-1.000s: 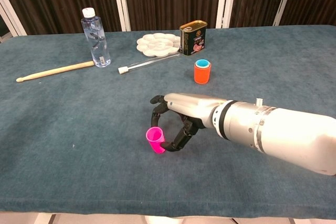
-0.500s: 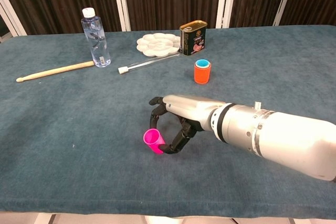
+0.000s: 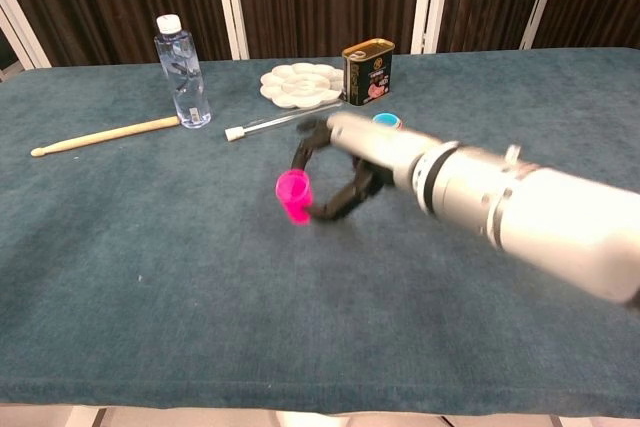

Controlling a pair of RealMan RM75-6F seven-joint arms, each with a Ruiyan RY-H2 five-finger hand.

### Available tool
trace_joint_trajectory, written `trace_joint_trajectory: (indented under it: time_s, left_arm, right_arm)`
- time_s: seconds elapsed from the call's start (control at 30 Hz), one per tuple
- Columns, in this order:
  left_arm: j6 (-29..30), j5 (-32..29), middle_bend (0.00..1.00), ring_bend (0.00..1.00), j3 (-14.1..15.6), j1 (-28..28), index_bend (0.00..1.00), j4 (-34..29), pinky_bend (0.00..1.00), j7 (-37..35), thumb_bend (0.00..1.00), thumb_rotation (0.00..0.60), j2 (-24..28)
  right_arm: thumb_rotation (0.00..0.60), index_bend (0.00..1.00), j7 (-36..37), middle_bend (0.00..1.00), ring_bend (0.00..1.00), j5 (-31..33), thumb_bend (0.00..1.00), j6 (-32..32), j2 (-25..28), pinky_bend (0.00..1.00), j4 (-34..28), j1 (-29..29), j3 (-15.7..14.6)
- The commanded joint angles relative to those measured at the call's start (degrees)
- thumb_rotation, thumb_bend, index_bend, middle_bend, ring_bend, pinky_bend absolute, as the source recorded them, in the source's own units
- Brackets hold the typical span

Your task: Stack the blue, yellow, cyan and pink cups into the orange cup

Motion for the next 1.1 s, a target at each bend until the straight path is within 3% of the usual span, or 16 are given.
trace_joint_trajectory:
  time_s: [0.03, 0.27, 0.43, 0.63, 1.1]
  left_arm:
    - [-0.1, 0.0, 0.0, 0.0, 0.0, 0.0, 0.0, 0.1, 0.08, 0.0, 0.42, 0.6, -0.1]
    - [-0.9, -0.3, 0.0, 0.0, -0.1, -0.3, 0.0, 0.0, 0.08, 0.5, 0.42, 0.6, -0.4]
    - [-1.7, -0.8, 0.0, 0.0, -0.2, -0.7, 0.0, 0.0, 0.08, 0.7, 0.42, 0.6, -0.6]
    - [-2.1, -0.9, 0.0, 0.0, -0.2, -0.8, 0.0, -0.1, 0.08, 1.1, 0.42, 0.6, -0.7]
    - [-2.3, -1.2, 0.0, 0.0, -0.2, -0.8, 0.0, -0.1, 0.08, 1.0, 0.42, 0.6, -0.6]
  right_arm:
    - [0.6, 0.67, 2.1, 0.1, 0.0, -2.1, 0.47, 4.5, -0.8, 0.07, 6.2, -0.4, 4.8]
    - [0.6, 0.67, -3.0, 0.11, 0.0, 6.0, 0.47, 1.9, -3.0, 0.07, 21.3, 3.5, 11.1]
    - [0.6, 0.67, -2.4, 0.11, 0.0, 7.6, 0.47, 0.3, -3.9, 0.07, 26.2, 4.0, 12.0]
    - [0.6, 0.67, -0.6, 0.11, 0.0, 9.0, 0.47, -2.6, -5.1, 0.07, 29.9, 4.1, 12.5]
    - [0.6, 0.67, 0.1, 0.11, 0.0, 9.4, 0.47, -4.7, -6.6, 0.07, 31.7, 5.0, 12.8]
